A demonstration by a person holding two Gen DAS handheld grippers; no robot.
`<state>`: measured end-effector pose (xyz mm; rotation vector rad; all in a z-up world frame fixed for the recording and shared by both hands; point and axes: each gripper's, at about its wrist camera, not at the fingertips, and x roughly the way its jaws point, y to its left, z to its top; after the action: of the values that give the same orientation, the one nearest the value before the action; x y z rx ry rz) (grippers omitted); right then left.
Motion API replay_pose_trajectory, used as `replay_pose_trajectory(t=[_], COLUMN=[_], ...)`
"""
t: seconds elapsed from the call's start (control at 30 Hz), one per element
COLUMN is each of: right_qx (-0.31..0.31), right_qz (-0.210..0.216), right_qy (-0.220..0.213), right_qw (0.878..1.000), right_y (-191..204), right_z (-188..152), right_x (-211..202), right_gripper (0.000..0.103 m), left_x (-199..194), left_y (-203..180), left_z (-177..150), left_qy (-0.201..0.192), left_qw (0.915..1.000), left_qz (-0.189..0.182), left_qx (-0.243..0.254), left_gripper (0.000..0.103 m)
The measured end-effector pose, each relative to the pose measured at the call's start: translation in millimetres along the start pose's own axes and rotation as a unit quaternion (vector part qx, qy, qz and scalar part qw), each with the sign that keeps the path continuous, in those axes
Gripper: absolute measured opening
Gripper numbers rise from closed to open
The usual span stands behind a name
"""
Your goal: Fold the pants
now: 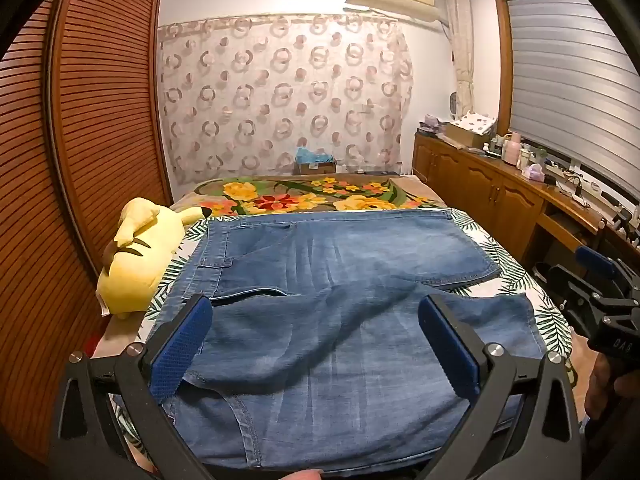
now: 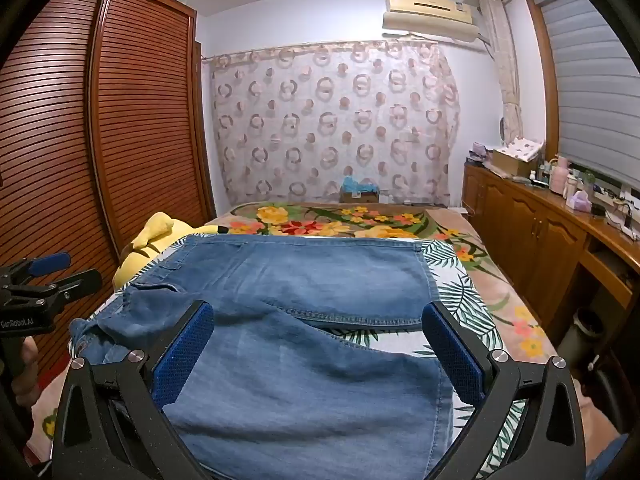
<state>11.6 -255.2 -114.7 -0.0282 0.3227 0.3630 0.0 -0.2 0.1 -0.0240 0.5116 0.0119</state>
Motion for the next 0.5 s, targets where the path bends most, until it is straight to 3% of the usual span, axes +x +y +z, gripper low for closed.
replay_pose_trajectory(t=[0.5], right_qx=[0.0], right_qz=[-0.001], right_qy=[-0.001], right_qw=[1.0], right_y=[-0.2], right_z=[-1.8], right_x=[1.1], right_gripper=[0.103], left_x=[0.0], left_y=[-0.1], left_z=[0.0], left_qy=[0.0], left_qw=[1.0], left_qz=[0.001], left_qx=[0.001], left_gripper=[0.103])
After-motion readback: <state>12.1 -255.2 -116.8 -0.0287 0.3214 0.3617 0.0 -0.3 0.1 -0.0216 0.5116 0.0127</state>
